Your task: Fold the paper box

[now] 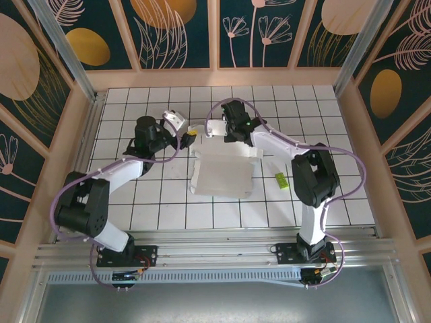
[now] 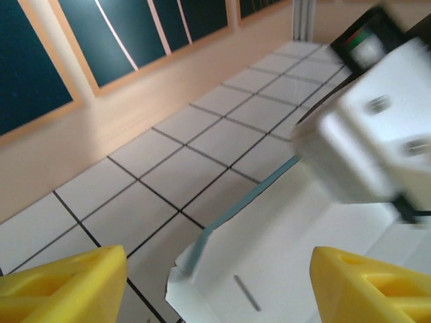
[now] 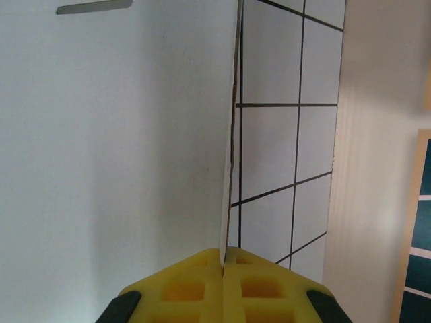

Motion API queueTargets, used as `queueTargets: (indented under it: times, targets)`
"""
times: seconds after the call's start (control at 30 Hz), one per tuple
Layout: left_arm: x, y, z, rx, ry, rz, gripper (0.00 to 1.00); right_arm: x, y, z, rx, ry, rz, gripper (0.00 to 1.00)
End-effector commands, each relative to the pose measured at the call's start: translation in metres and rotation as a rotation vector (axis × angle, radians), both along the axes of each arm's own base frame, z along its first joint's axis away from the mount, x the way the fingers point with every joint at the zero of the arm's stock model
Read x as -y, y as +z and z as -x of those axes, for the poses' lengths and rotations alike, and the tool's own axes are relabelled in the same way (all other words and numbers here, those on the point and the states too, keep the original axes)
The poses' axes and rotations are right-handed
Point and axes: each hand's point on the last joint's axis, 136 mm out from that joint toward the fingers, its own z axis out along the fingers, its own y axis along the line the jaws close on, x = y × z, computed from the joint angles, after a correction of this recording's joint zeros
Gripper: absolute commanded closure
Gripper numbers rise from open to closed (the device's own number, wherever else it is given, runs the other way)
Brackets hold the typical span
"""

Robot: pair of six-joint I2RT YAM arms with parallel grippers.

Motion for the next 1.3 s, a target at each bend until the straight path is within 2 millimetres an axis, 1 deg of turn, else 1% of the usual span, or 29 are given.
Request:
queueTargets:
  times: [0.0,0.1,0.2,0.27,0.3,0.33,0.43,0.47,0.53,0.57,0.73,0.9,1.0,1.03,1.07,1.17,1.27]
  targets:
    - [0.001,0.004,-0.019,0.123,0.002,-0.073,0.32,-0.004,0.024,-0.003,0.136,0.009,-0.055,0.97]
    - [0.012,-0.008,-0.016,0.142,-0.068,-0.146,0.36,0.001,0.018,-0.002,0.156,-0.01,-0.054,0.97]
    - [0.021,-0.018,-0.014,0.147,-0.099,-0.194,0.38,0.004,0.016,-0.002,0.18,-0.017,-0.061,0.97]
    - [0.022,-0.019,-0.018,0.153,-0.081,-0.204,0.38,0.003,0.018,-0.001,0.187,-0.015,-0.071,0.97]
    - [0.024,-0.017,-0.019,0.165,-0.072,-0.207,0.38,0.003,0.018,-0.001,0.188,-0.012,-0.075,0.97]
    - [0.026,-0.03,-0.022,0.145,-0.073,-0.223,0.38,0.003,0.018,0.0,0.19,-0.011,-0.078,0.97]
    - [0.036,-0.041,-0.026,0.139,-0.089,-0.26,0.41,0.002,0.02,0.001,0.193,-0.008,-0.091,0.97]
    - [0.038,-0.048,-0.027,0.132,-0.087,-0.28,0.42,0.002,0.022,0.002,0.198,-0.007,-0.097,0.97]
    - [0.039,-0.057,-0.03,0.126,-0.07,-0.297,0.44,0.002,0.023,0.003,0.201,-0.006,-0.106,0.96]
    - [0.037,-0.058,-0.034,0.128,-0.051,-0.295,0.45,0.002,0.023,0.003,0.201,-0.006,-0.108,0.97]
    - [0.029,-0.059,-0.049,0.15,0.045,-0.29,0.5,0.003,0.025,0.005,0.205,-0.004,-0.108,0.96]
    - [0.026,-0.049,-0.057,0.185,0.089,-0.261,0.58,0.003,0.026,0.006,0.209,-0.001,-0.11,0.96]
    - [0.028,-0.05,-0.056,0.174,0.081,-0.24,0.69,0.004,0.026,0.007,0.213,-0.005,-0.109,0.96]
    - [0.032,-0.041,-0.06,0.184,0.078,-0.221,0.73,0.003,0.026,0.007,0.217,-0.005,-0.112,0.96]
    - [0.035,-0.041,-0.061,0.17,0.067,-0.211,0.76,0.002,0.026,0.008,0.217,-0.005,-0.117,0.96]
    - [0.045,-0.05,-0.058,0.108,0.004,-0.203,0.84,0.0,0.027,0.01,0.208,-0.005,-0.146,0.95]
    - [0.047,-0.051,-0.06,0.098,0.012,-0.174,0.92,-0.003,0.026,0.016,0.179,-0.01,-0.191,0.93]
